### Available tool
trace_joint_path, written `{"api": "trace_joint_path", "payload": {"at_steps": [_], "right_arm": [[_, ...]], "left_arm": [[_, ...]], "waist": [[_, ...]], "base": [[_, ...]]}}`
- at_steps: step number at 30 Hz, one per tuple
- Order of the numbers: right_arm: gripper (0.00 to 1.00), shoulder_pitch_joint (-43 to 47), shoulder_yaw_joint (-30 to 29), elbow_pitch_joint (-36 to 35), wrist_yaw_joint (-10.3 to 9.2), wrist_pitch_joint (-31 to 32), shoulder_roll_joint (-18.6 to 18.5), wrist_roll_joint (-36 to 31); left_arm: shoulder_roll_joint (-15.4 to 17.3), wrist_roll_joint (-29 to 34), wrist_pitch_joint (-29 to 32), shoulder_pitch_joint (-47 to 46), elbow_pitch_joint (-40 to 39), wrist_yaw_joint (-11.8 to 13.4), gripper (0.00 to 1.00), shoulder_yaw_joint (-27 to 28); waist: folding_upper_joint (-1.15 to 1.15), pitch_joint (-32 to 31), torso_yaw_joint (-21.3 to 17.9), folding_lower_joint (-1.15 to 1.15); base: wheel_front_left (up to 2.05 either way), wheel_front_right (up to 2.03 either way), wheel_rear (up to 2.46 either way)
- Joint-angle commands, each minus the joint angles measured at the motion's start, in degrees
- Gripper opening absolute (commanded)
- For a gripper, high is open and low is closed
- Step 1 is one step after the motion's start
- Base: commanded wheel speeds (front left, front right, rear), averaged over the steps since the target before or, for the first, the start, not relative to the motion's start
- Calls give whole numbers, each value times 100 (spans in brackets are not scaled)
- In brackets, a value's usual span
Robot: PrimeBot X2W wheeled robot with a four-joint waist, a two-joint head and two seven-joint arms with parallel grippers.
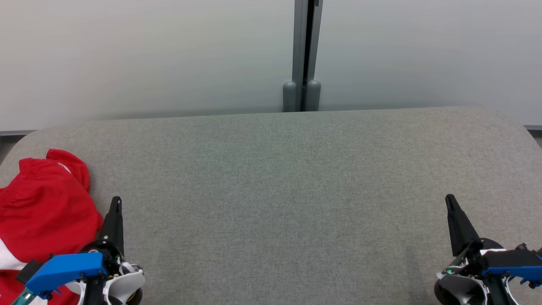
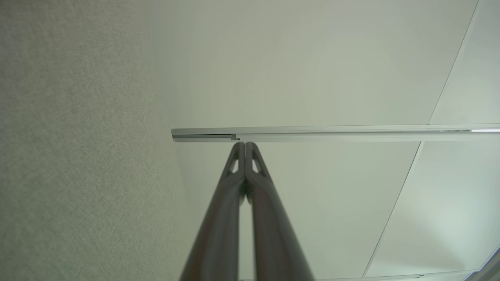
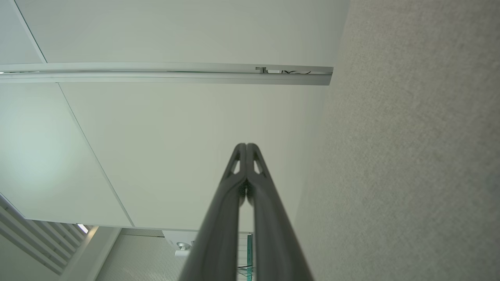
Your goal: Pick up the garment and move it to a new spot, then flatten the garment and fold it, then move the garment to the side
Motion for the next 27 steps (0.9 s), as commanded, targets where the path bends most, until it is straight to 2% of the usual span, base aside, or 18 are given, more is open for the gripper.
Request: {"api": "trace_joint_path", "payload": {"at_steps": [1,27], "right_arm": [[0,-80,-15,-14,3,9,-46,6],[0,-80,-15,-14,3,9,-46,6]], "left_arm": [[-15,-5,13,-69,-32,-28,0,-4],[-15,-5,13,-69,-32,-28,0,-4]], "waist": [[0,0,0,0],[0,0,0,0]], "base": [[0,0,0],[0,0,0]]}}
